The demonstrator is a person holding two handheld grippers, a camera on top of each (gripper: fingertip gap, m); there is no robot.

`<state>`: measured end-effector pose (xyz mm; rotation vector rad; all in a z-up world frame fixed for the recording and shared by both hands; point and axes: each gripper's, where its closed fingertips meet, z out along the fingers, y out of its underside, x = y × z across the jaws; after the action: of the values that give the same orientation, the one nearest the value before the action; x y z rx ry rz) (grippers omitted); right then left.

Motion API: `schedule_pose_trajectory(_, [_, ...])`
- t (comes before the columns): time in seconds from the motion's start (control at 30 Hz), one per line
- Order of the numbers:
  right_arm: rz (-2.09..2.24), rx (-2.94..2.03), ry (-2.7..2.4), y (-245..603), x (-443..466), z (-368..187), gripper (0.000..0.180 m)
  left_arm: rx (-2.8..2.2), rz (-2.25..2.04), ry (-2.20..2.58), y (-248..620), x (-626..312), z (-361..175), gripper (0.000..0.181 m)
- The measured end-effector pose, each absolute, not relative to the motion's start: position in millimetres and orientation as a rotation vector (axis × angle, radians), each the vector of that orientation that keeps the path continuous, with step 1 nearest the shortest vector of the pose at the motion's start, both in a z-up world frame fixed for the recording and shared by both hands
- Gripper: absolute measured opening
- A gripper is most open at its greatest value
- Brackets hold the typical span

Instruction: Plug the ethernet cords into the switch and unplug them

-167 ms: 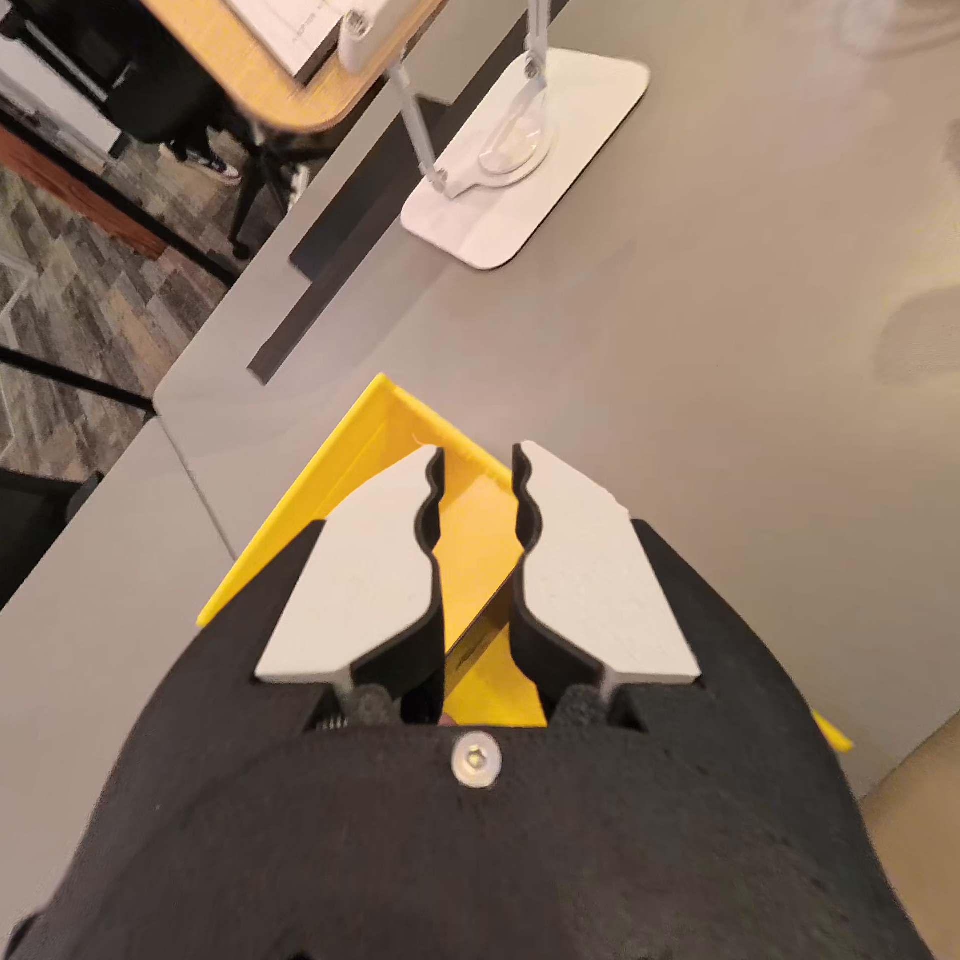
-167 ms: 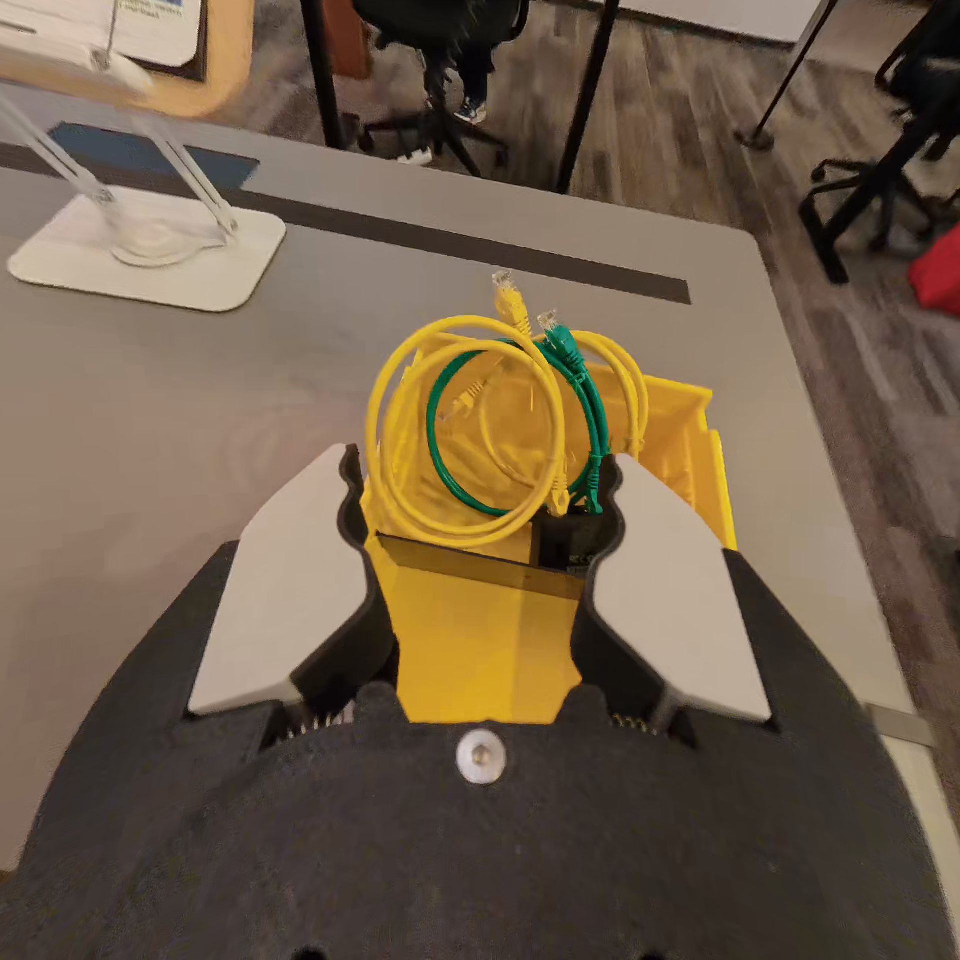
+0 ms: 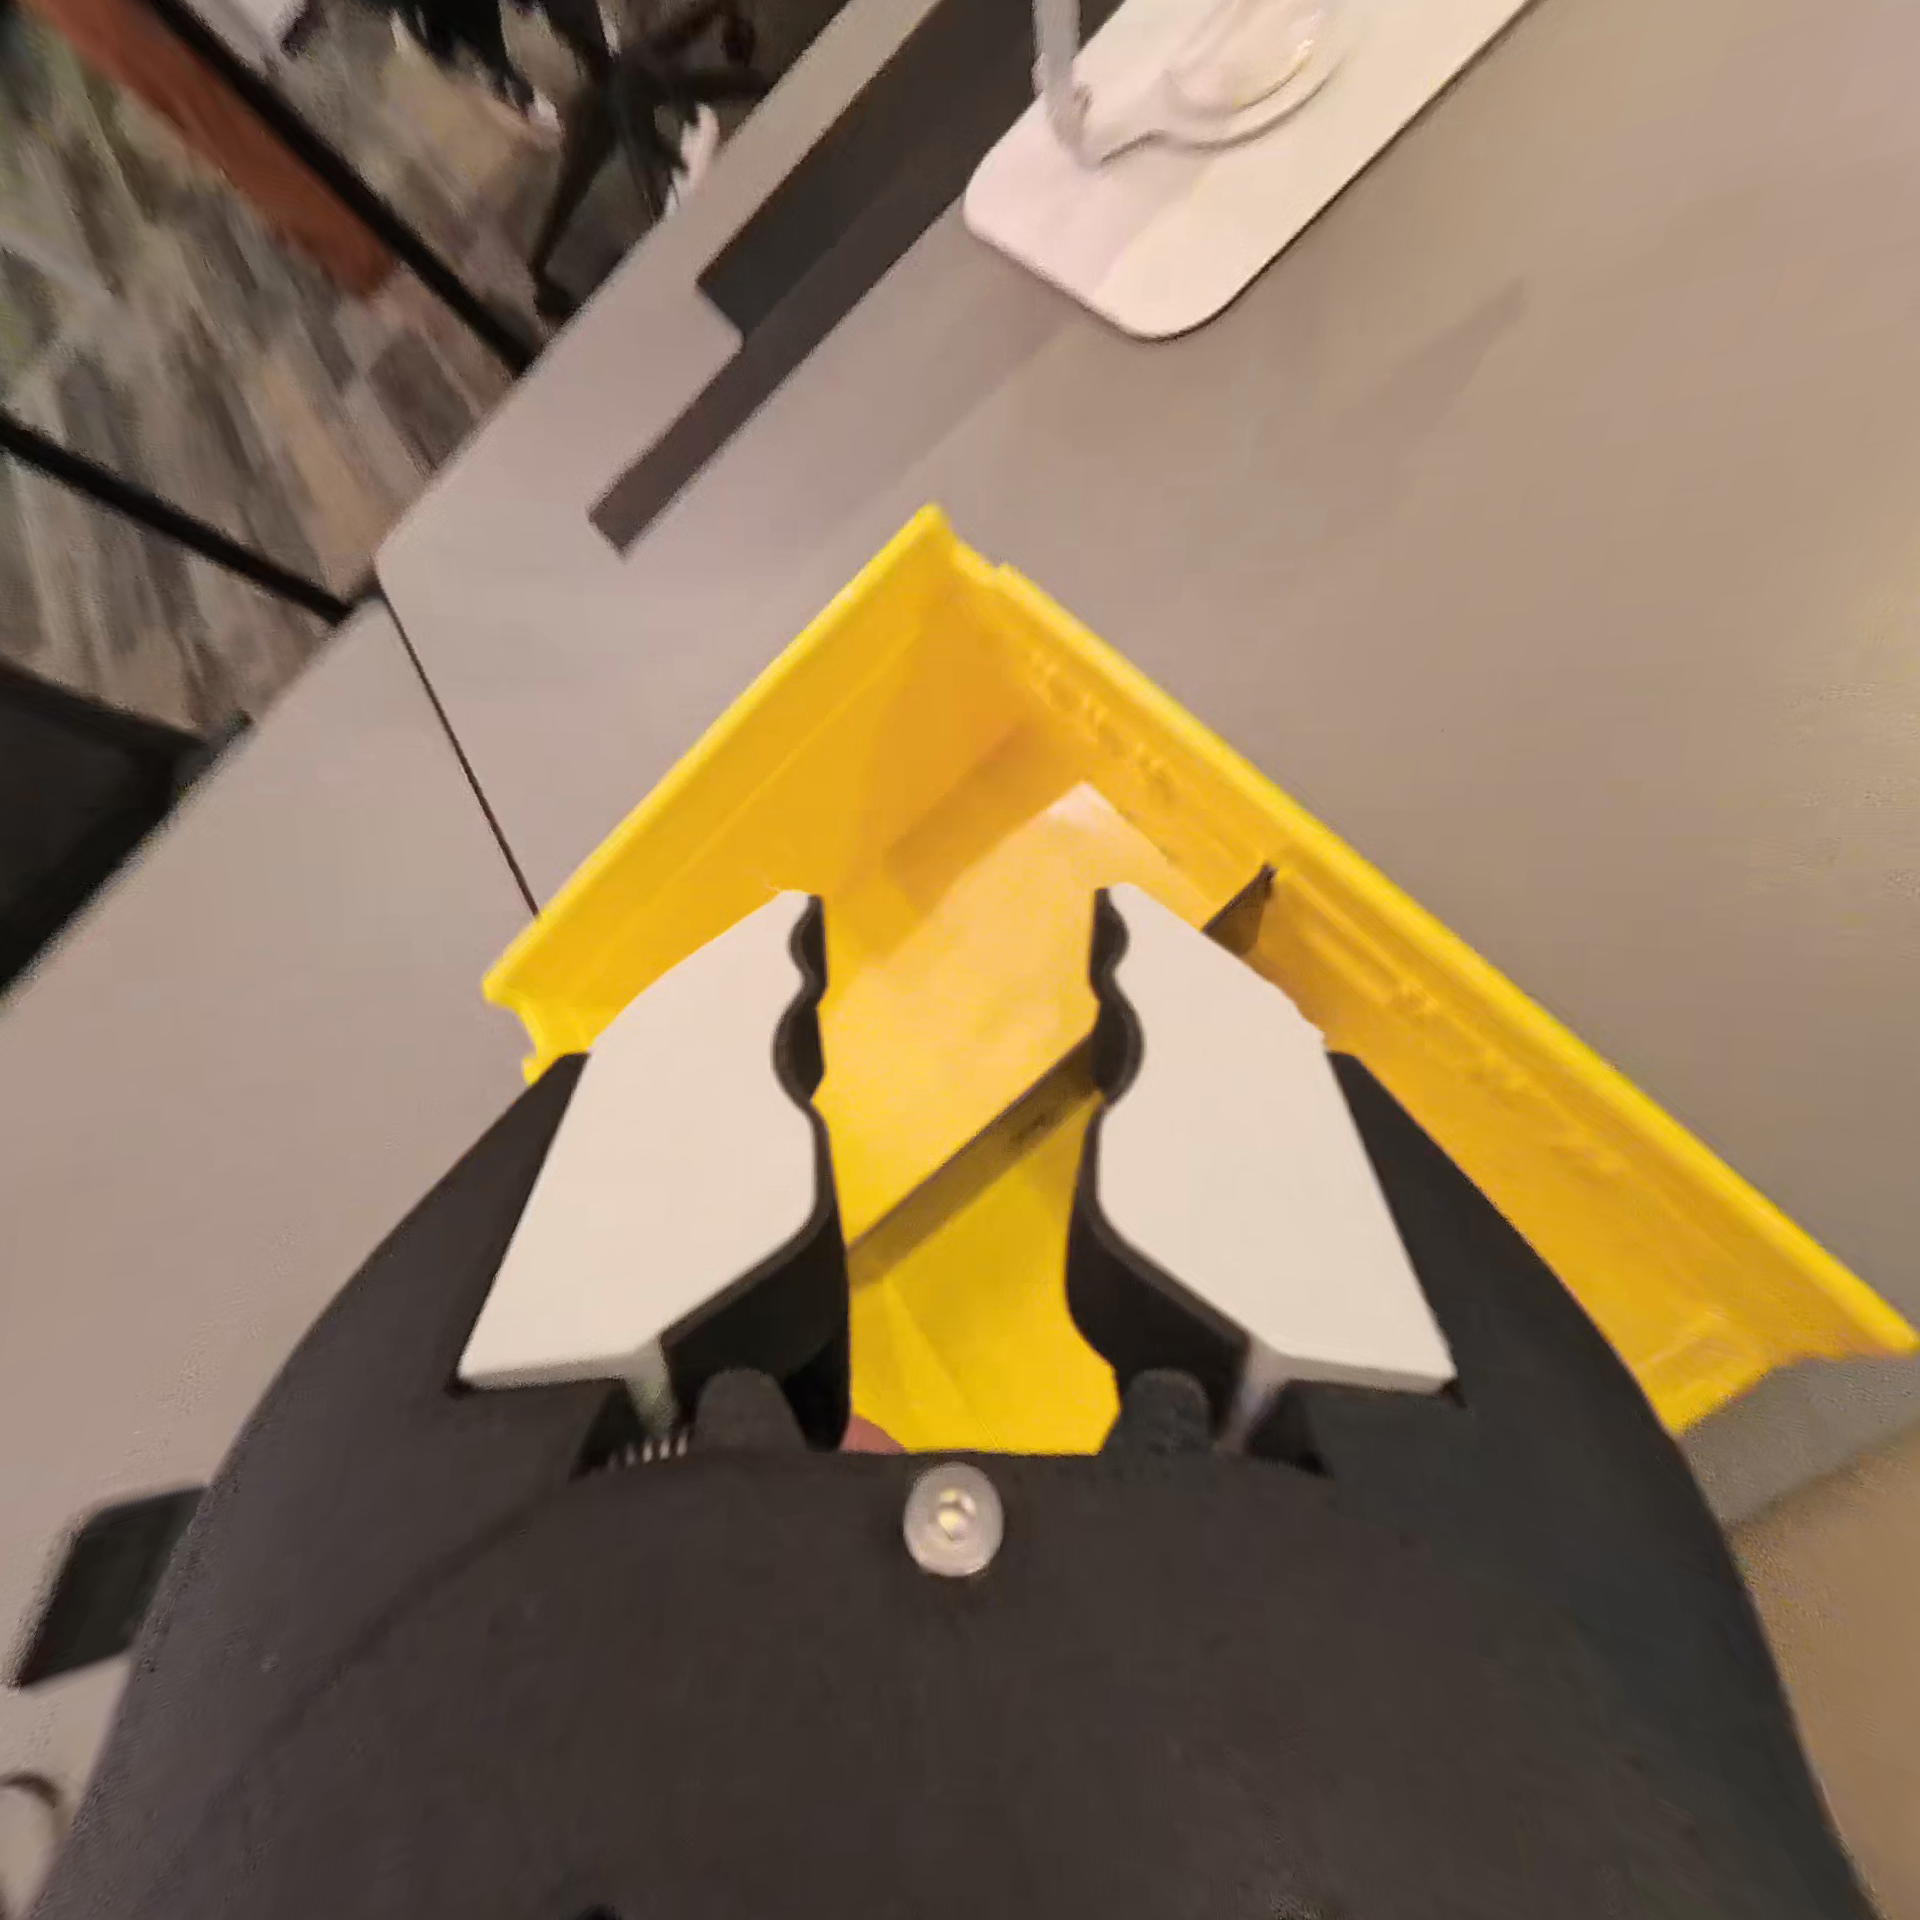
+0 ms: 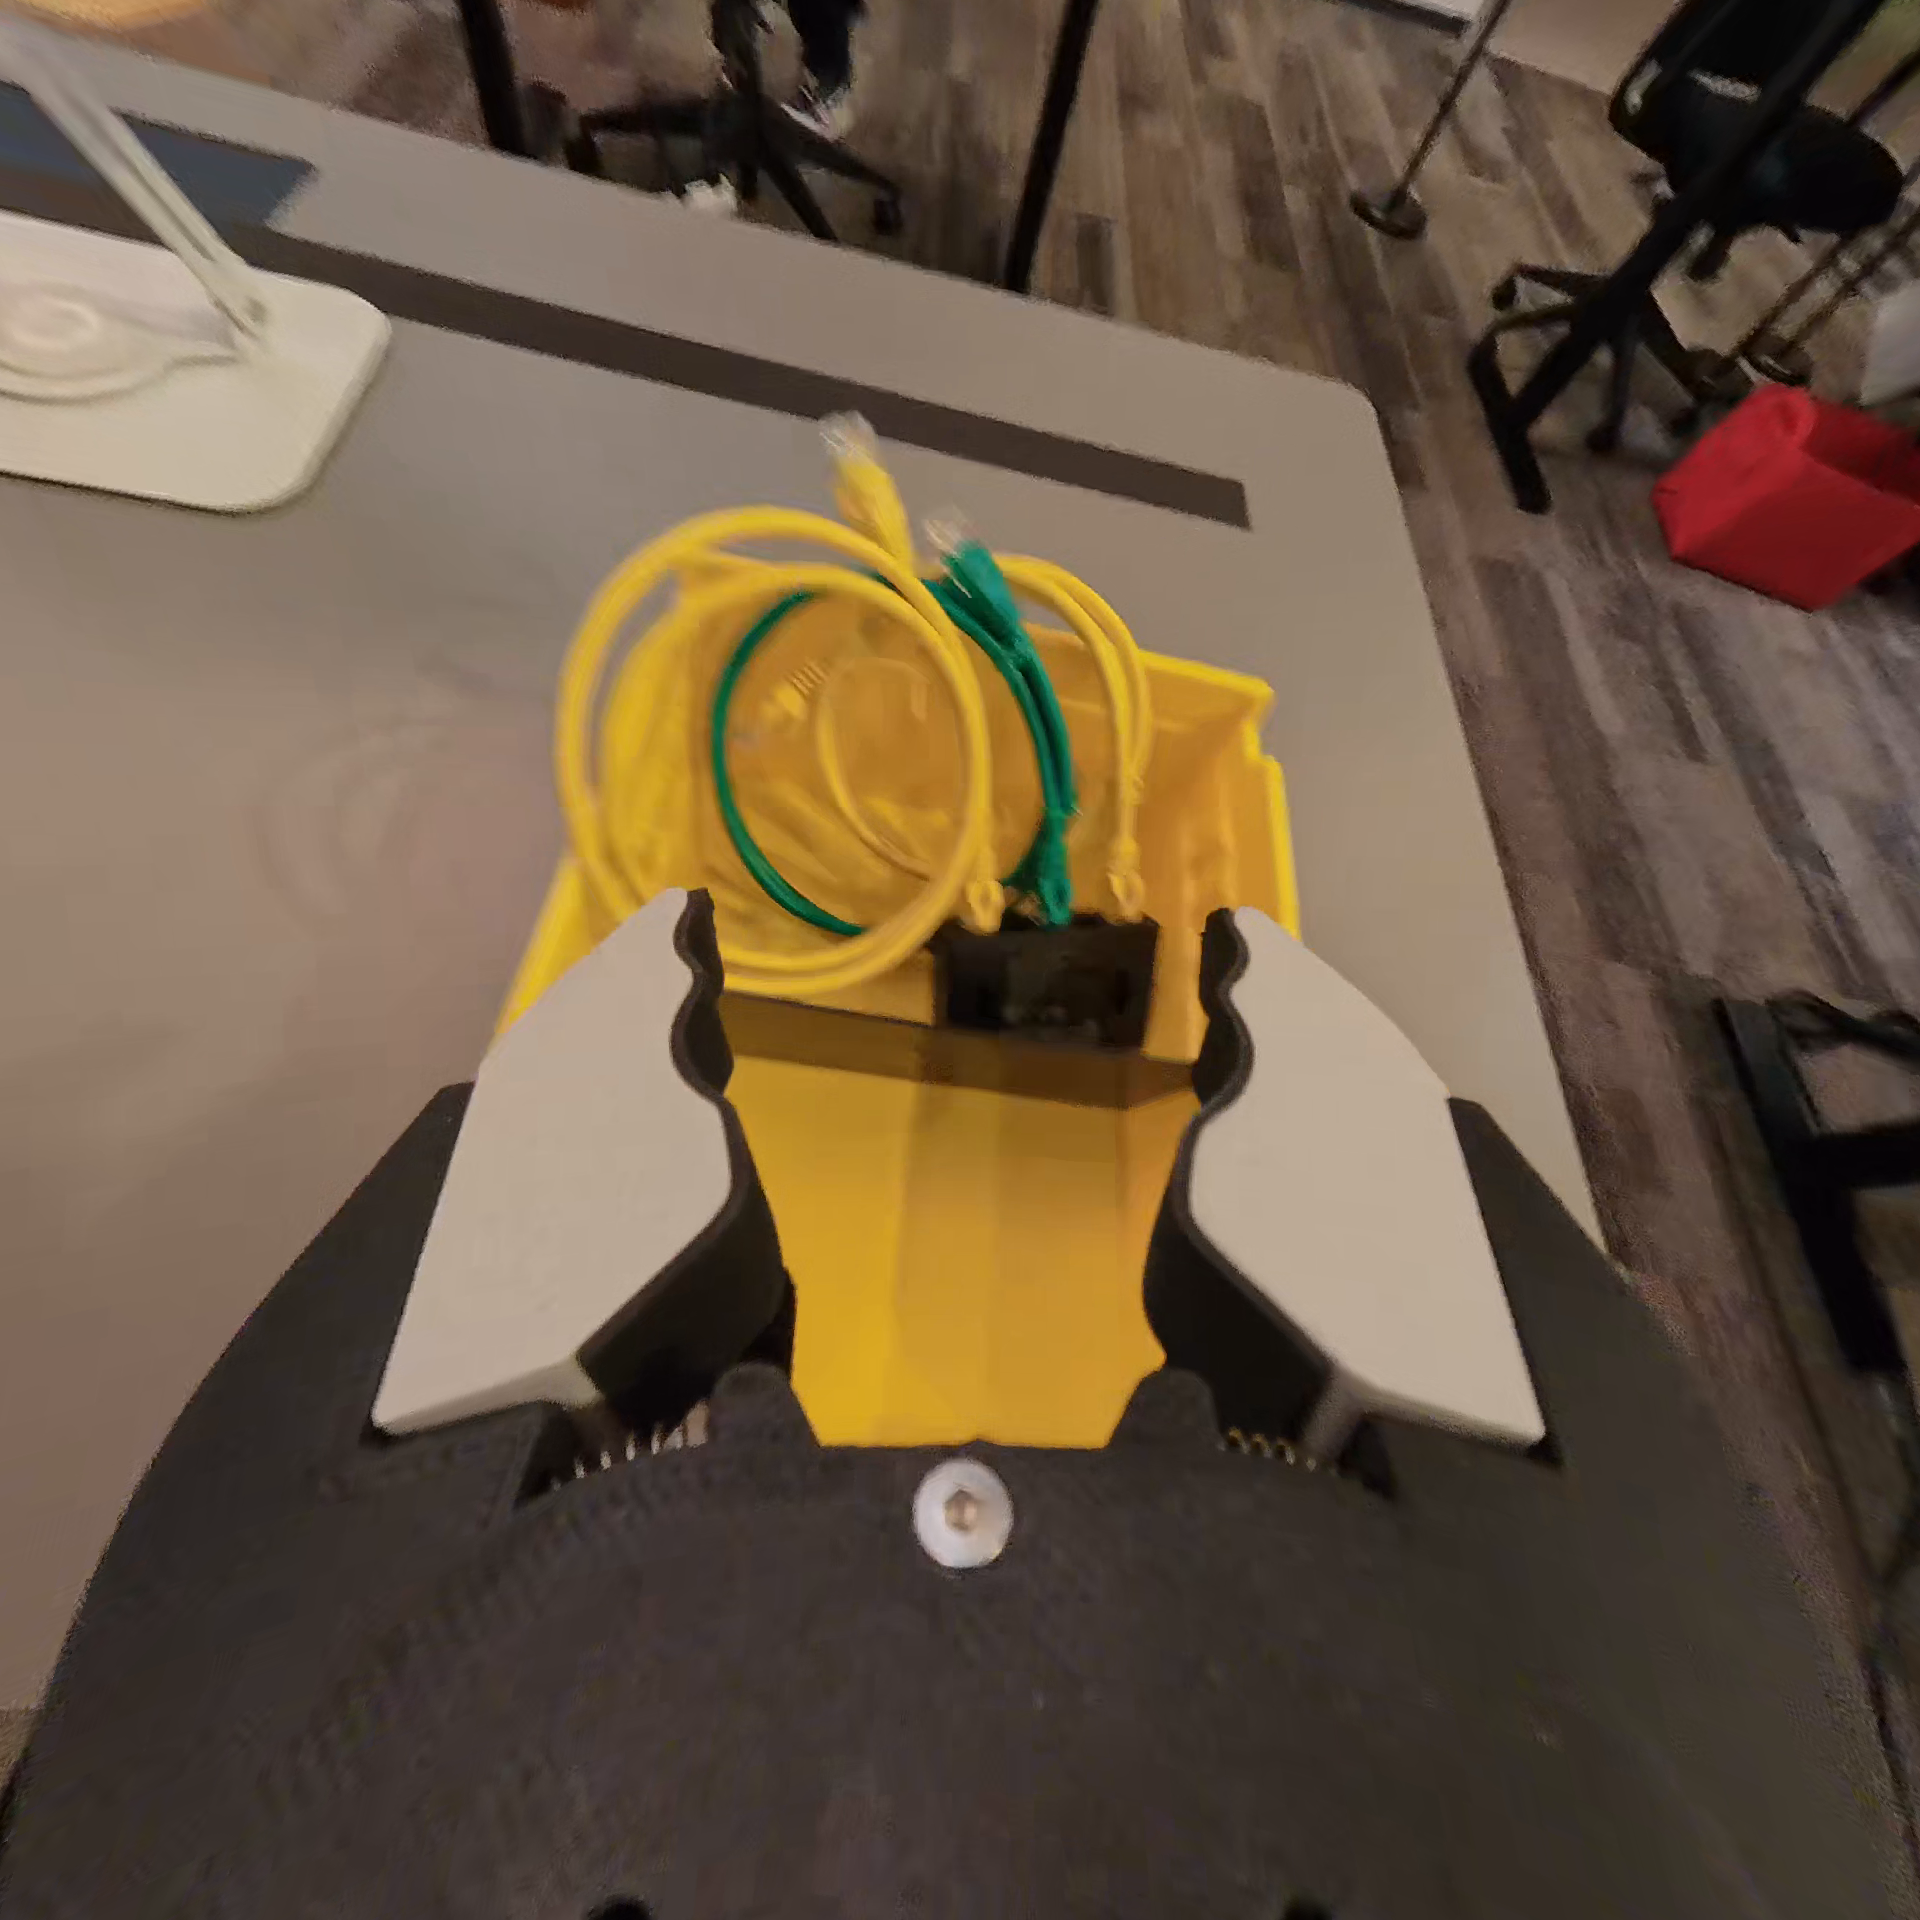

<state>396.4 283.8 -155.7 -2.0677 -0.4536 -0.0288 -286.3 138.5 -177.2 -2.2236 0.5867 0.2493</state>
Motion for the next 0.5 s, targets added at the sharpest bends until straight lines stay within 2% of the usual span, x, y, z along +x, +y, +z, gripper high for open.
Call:
schedule_pose_trajectory(0.07, [-0.096,-2.139,-0.432,279.5,428.1,-169.7,0.089,-2.264,0.174,0.454,125.4,-312.0,-181.4,0.046])
schedule_pose_trajectory(0.2, [-0.127,-2.267,-0.389,267.4,481.7,-200.3,0.081,-2.358,0.304,0.307,92.1,-372.7,-202.9,0.052])
schedule_pose_trajectory(0.27, [-0.160,-2.315,-0.372,260.8,504.6,-211.6,0.077,-2.416,0.237,0.196,75.8,-386.9,-218.7,0.058])
schedule_pose_trajectory(0.4, [-0.075,-2.434,-0.404,253.1,518.8,-242.5,0.072,-2.551,0.229,0.059,46.0,-412.1,-251.5,0.070])
schedule_pose_trajectory(0.47, [-0.036,-2.501,-0.448,249.4,516.3,-259.6,0.058,-2.654,0.191,0.025,33.1,-416.4,-272.4,0.069])
schedule_pose_trajectory(0.5, [-0.016,-2.515,-0.472,249.2,513.7,-265.6,0.052,-2.701,0.107,0.021,28.0,-411.2,-282.0,0.055])
